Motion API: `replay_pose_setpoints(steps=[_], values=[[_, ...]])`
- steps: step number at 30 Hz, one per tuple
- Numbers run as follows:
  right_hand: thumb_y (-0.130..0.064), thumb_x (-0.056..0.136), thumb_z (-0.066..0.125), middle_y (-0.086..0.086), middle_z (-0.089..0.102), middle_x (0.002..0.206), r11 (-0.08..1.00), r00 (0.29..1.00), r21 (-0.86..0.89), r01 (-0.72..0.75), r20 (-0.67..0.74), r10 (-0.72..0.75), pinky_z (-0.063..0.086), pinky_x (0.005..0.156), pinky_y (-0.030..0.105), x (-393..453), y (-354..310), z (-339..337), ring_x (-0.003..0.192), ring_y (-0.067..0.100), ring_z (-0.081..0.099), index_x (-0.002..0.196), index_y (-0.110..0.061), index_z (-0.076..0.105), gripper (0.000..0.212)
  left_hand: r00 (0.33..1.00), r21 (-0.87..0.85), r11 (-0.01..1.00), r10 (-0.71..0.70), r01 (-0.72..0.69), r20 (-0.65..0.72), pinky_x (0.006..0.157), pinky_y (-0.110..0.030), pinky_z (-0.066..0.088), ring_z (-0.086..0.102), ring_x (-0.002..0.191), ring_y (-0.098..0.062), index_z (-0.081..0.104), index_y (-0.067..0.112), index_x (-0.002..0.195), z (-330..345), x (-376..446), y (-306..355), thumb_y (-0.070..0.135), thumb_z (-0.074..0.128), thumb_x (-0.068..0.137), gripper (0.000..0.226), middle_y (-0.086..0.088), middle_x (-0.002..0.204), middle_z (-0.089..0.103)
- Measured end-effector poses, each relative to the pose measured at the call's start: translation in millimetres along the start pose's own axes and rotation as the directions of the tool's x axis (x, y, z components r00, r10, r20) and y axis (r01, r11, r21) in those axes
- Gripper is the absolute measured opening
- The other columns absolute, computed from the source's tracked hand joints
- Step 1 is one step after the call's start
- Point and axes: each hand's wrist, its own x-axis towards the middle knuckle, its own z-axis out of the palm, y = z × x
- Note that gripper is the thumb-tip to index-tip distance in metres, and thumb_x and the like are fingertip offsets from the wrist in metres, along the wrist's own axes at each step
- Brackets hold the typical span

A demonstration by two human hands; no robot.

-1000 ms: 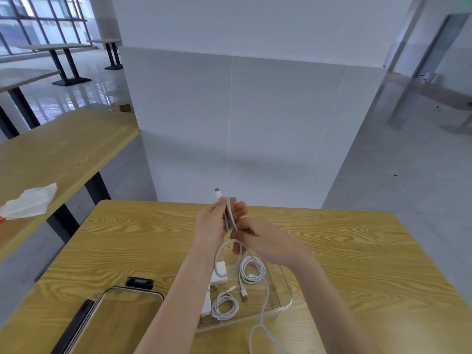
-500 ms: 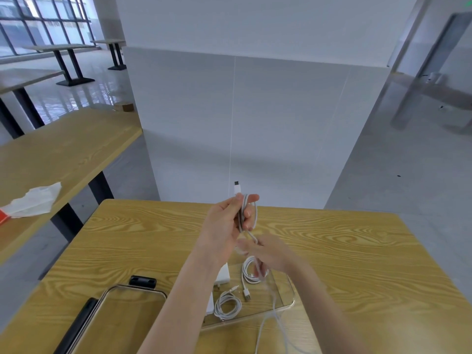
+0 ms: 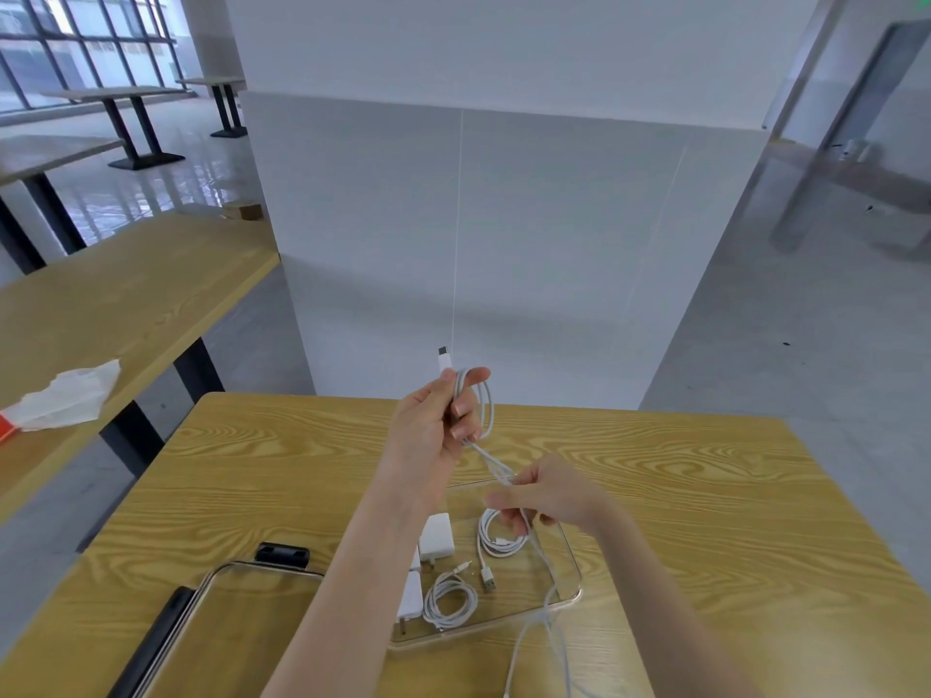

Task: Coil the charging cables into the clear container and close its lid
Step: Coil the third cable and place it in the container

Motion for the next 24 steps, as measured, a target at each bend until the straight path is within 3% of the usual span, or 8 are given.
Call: replay_pose_setpoints(steps=[3, 7, 12, 15, 17, 18, 21, 24], values=[[-0.031, 0.081, 0.070, 0.006, 0.065, 0.058, 1.000, 0.994, -0.011, -0.010, -0.108, 0.009, 0.036, 0.049, 0.007, 5.0, 3.7, 0.4, 0.041, -0.001, 0.049, 0.068, -0.002, 0.073, 0.032, 1.000, 0.017, 1.000, 0.007, -0.007, 0.008, 0.047, -0.019, 0.031, 0.031, 0.040, -0.007, 0.061, -0.001, 0.097, 2.2, -1.4, 2.5, 0.020, 0.032, 0.100, 0.035, 0.007, 0.049, 0.039], [-0.029, 0.084, 0.068, 0.006, 0.063, 0.053, 0.994, 0.982, 0.087, -0.072, -0.169, 0.086, 0.031, 0.036, 0.013, 10.4, 13.7, -3.5, 0.032, 0.003, 0.043, 0.068, -0.003, 0.071, 0.032, 0.999, 0.051, 0.999, 0.016, -0.017, 0.031, 0.047, -0.018, 0.032, 0.030, 0.040, -0.007, 0.059, -0.001, 0.099, 4.5, -7.1, 8.2, 0.020, 0.032, 0.100, 0.034, 0.008, 0.048, 0.040], [-0.018, 0.080, 0.074, 0.011, 0.067, 0.061, 0.972, 0.939, 0.204, -0.120, -0.295, 0.178, 0.058, 0.057, 0.026, 21.3, 27.5, -11.1, 0.052, 0.016, 0.066, 0.076, 0.003, 0.072, 0.021, 0.998, 0.081, 0.996, 0.037, -0.041, 0.052, 0.052, -0.022, 0.028, 0.029, 0.042, -0.008, 0.062, 0.001, 0.096, 9.8, -14.6, 14.9, 0.021, 0.033, 0.100, 0.035, 0.006, 0.051, 0.037], [-0.014, 0.078, 0.075, 0.013, 0.070, 0.068, 0.981, 0.874, 0.111, -0.161, -0.445, 0.194, 0.058, 0.069, 0.030, 26.7, 44.8, -13.6, 0.065, 0.022, 0.068, 0.073, 0.006, 0.072, 0.020, 0.995, 0.038, 0.997, 0.058, -0.061, 0.080, 0.050, -0.021, 0.029, 0.029, 0.041, -0.007, 0.062, 0.001, 0.094, 13.2, -17.8, 22.9, 0.021, 0.034, 0.099, 0.035, 0.006, 0.050, 0.037], [-0.013, 0.078, 0.074, 0.008, 0.068, 0.069, 0.981, 0.839, 0.037, -0.193, -0.512, 0.184, 0.049, 0.062, 0.026, 24.2, 53.4, -11.2, 0.068, 0.018, 0.062, 0.068, -0.004, 0.071, 0.014, 0.993, 0.094, 0.991, 0.086, -0.094, 0.085, 0.050, -0.021, 0.029, 0.028, 0.042, -0.007, 0.062, 0.001, 0.094, 14.1, -18.1, 25.9, 0.021, 0.034, 0.099, 0.034, 0.007, 0.050, 0.038], [-0.011, 0.079, 0.072, 0.004, 0.065, 0.070, 0.982, 0.831, 0.034, -0.187, -0.528, 0.176, 0.044, 0.059, 0.022, 22.2, 54.8, -9.6, 0.066, 0.015, 0.059, 0.075, -0.010, 0.071, 0.004, 0.993, 0.116, 0.989, 0.084, -0.093, 0.083, 0.050, -0.021, 0.029, 0.028, 0.043, -0.007, 0.061, 0.001, 0.095, 14.0, -17.6, 25.0, 0.020, 0.034, 0.100, 0.034, 0.007, 0.050, 0.039], [-0.006, 0.083, 0.063, -0.002, 0.054, 0.064, 0.985, 0.859, 0.017, -0.171, -0.487, 0.157, 0.035, 0.048, 0.020, 22.2, 56.3, -7.1, 0.051, 0.011, 0.044, 0.095, -0.009, 0.066, 0.012, 0.998, 0.121, 0.992, 0.030, -0.037, 0.057, 0.048, -0.021, 0.029, 0.029, 0.042, -0.007, 0.062, 0.000, 0.095, 12.9, -12.2, 15.5, 0.020, 0.033, 0.100, 0.035, 0.007, 0.049, 0.038], [0.002, 0.087, 0.055, 0.004, 0.062, 0.096, 0.984, 0.908, -0.120, -0.135, -0.412, 0.074, 0.050, 0.064, 0.032, 25.1, 57.2, -10.5, 0.077, 0.018, 0.057, 0.117, -0.007, 0.062, 0.032, 1.000, 0.131, 0.991, -0.018, 0.016, 0.019, 0.048, -0.020, 0.028, 0.028, 0.040, -0.007, 0.063, 0.000, 0.093, 10.0, -6.2, 6.1, 0.021, 0.033, 0.100, 0.037, 0.007, 0.048, 0.035]])
